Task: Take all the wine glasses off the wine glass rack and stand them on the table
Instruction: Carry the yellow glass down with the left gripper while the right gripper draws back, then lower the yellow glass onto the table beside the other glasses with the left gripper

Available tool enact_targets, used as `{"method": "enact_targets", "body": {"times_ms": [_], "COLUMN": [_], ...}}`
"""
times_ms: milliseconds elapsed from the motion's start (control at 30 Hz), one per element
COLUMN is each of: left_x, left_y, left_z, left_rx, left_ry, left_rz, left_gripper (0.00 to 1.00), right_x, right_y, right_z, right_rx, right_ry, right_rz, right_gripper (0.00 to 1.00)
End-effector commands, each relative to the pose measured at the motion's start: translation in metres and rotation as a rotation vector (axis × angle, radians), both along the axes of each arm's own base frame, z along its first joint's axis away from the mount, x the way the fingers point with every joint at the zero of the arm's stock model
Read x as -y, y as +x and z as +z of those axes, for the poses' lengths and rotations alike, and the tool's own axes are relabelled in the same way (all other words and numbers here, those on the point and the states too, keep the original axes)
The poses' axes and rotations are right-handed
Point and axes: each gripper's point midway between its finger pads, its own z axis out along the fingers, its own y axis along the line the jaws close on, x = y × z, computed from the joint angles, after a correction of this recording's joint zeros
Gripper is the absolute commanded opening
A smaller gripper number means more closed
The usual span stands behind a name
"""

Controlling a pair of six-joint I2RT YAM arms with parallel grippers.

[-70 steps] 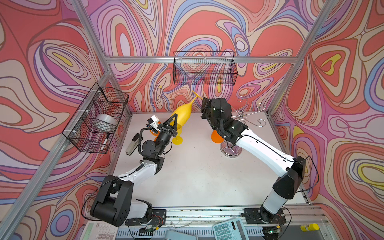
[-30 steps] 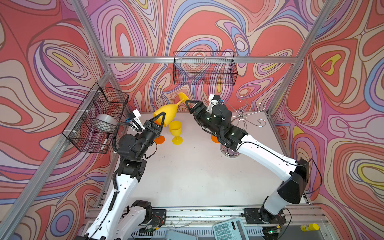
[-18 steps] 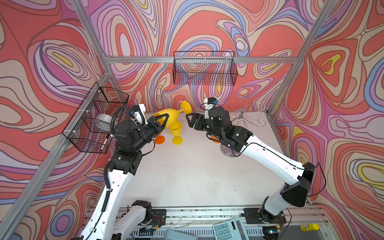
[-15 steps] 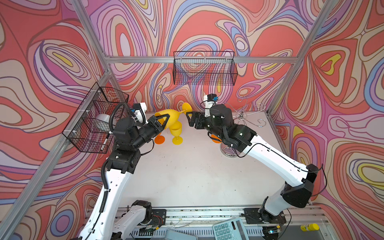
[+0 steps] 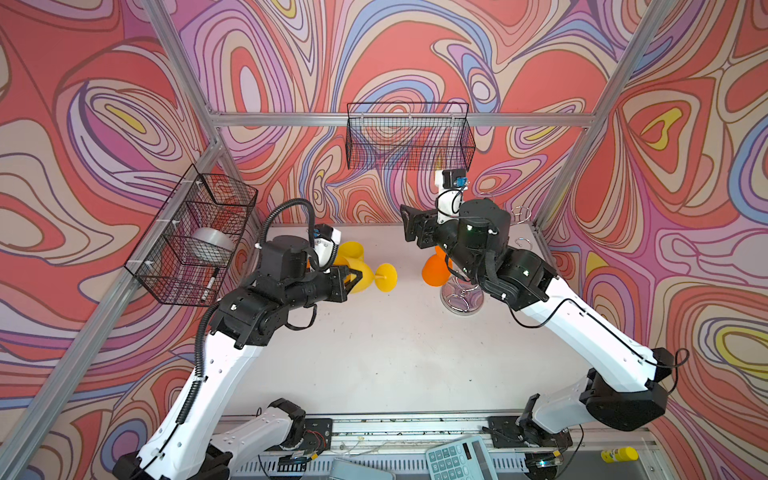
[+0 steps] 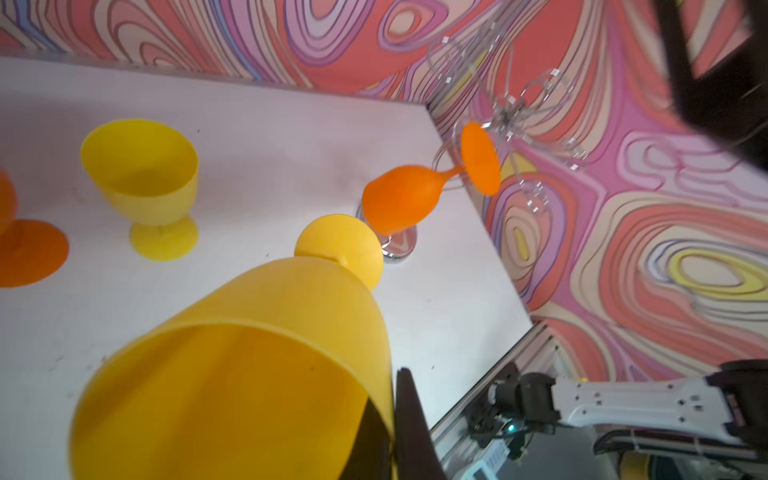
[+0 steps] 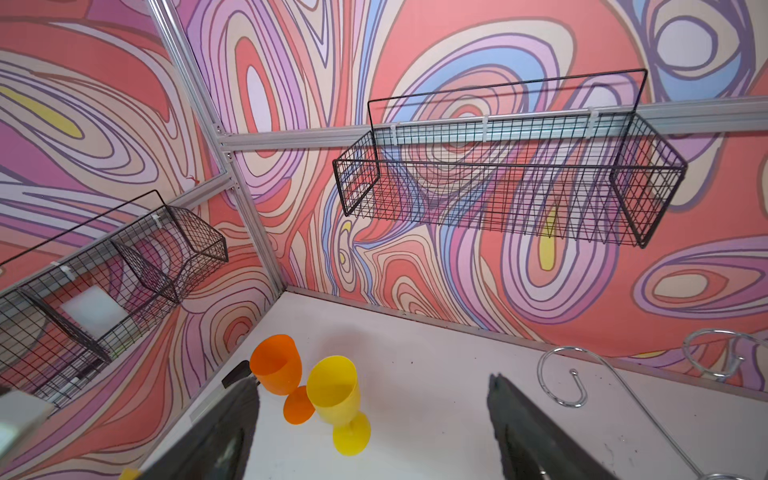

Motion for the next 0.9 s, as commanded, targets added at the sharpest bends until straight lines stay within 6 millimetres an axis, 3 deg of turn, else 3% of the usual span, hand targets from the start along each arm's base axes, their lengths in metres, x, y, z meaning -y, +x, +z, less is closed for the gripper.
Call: {"method": "enact_targets", "body": {"times_ms": [0,133,333,533,867], "left_x": [-0.038,-0.061,-0.083,-0.095,-0.114], "left_y": [-0.011,-0.002,0.026,0.053,0.073], "left_z": [-0.052,-0.086,-0.119,-0.145,-0.17], "left_rx": [-0.072,-0.115,-0.136,-0.195,-0.245], "left_ry": [0.335,0.503,0.659,0.572,0.563], "left_rz": [0.06,0.158,0.308,0.424,0.498], "left_gripper": [0.0,0.0,0.0,0.0,0.0], "right_x": [0.004,0.003,-0.006,-0.01,-0.009], "right_y": [0.002,0.002,0.005,0.003,-0.002], "right_z": [-0.005,-0.007,-0.025,-0.037,-0.038], "right_rx": [0.007,0.009,-0.025,-0.042,-0.032], "right_ry": [-0.079,-0.087,-0.105,-0.109,-0.1], "right_rz": [-0.019,-0.016,0.008,0.032,0.048], "right_gripper": [0.91,0.91,0.91,0.9,0.9]}}
